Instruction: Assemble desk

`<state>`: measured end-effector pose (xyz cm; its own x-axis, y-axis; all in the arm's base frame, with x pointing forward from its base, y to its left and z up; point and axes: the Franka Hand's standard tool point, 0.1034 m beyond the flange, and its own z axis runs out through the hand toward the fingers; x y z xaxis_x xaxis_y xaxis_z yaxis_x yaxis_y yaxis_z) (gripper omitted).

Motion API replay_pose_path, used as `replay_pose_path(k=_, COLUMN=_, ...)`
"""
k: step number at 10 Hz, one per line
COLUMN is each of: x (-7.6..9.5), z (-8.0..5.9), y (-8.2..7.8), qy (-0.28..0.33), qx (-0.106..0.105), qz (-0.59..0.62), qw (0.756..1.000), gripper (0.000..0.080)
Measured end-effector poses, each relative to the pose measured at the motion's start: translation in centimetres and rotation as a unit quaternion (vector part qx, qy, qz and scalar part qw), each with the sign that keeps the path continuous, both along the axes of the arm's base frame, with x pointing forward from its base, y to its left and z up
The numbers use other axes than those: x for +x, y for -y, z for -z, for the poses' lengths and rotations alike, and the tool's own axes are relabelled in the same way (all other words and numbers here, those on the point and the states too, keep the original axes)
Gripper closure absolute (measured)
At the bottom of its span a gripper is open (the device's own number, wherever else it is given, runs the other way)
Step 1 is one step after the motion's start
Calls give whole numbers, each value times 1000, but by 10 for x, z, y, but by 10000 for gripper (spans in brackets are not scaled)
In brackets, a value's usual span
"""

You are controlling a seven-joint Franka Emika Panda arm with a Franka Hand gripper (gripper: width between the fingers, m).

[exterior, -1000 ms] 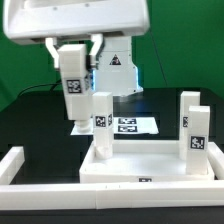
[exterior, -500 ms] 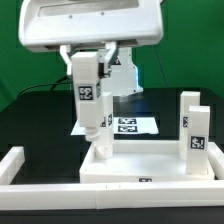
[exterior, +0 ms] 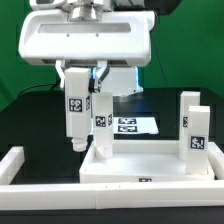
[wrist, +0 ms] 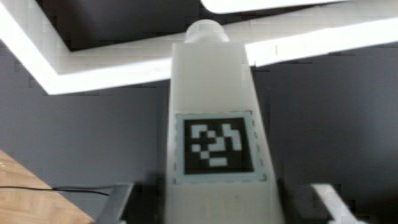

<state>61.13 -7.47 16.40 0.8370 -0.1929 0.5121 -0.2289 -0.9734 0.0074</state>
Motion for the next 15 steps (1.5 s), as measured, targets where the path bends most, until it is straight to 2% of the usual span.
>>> replay_pose_path(k=4, x=-2, z=5, y=1, qy=-5, qx=3, qz=-4, qw=1000, gripper=512)
replay_pose_path(k=11, x=-10, z=43, y=-20, qy=-29, qx=-3, qz=-14, qw=999, gripper=512)
replay_pose_path(k=15, x=-14, z=55, y=-18, qy=-38, qx=-6, qz=-14, qw=999, gripper=512)
